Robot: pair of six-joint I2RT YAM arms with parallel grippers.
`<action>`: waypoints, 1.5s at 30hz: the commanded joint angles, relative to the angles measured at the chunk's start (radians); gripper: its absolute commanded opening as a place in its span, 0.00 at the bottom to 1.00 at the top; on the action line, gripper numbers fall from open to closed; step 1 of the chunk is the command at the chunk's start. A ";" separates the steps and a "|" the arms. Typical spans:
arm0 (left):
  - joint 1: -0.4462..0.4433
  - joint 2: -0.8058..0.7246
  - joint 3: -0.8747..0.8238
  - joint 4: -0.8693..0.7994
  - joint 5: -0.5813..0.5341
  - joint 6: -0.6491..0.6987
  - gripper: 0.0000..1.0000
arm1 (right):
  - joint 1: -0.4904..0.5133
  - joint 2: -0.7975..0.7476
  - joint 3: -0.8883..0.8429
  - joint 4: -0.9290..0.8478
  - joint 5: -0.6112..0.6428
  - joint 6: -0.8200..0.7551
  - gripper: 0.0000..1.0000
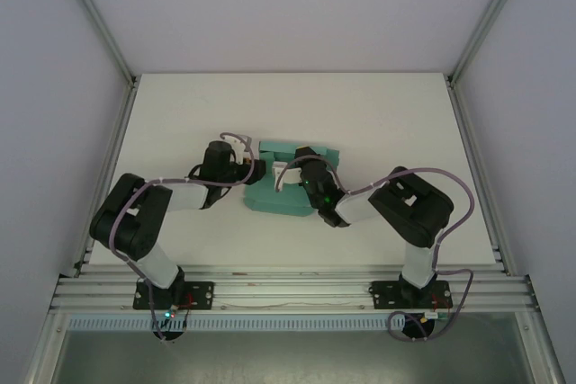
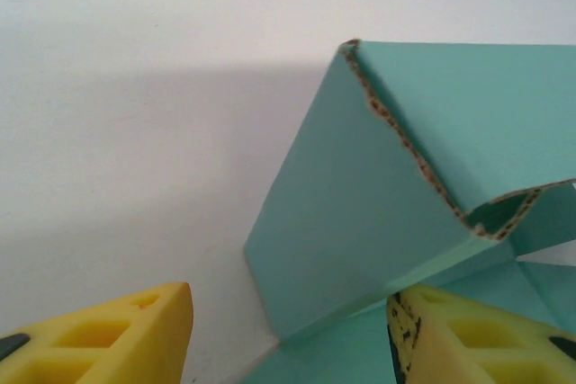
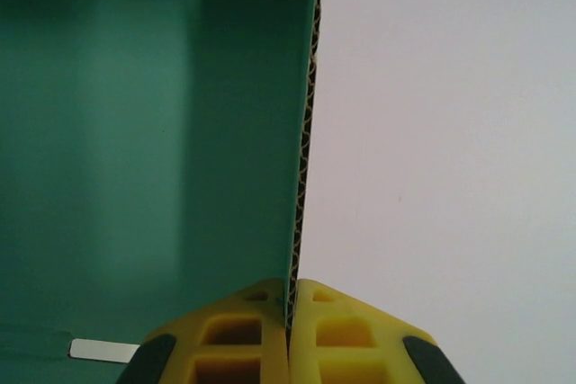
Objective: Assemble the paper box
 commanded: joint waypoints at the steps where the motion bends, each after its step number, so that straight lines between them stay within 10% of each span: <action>1: -0.028 0.038 0.037 0.090 -0.079 0.031 0.52 | 0.017 -0.010 0.011 -0.066 0.003 0.009 0.00; 19: -0.101 0.167 0.158 0.044 -0.450 -0.006 0.00 | 0.025 -0.027 0.017 -0.177 0.006 0.085 0.00; 32: -0.172 0.206 0.123 0.053 -0.877 -0.088 0.00 | 0.027 -0.052 0.020 -0.248 0.032 0.148 0.00; 40: -0.181 0.188 0.119 0.047 -0.749 -0.036 0.00 | 0.025 -0.061 0.037 -0.276 0.038 0.214 0.00; 45: -0.194 0.134 0.097 0.057 -0.661 0.007 0.00 | 0.021 -0.141 0.085 -0.373 0.026 0.386 0.26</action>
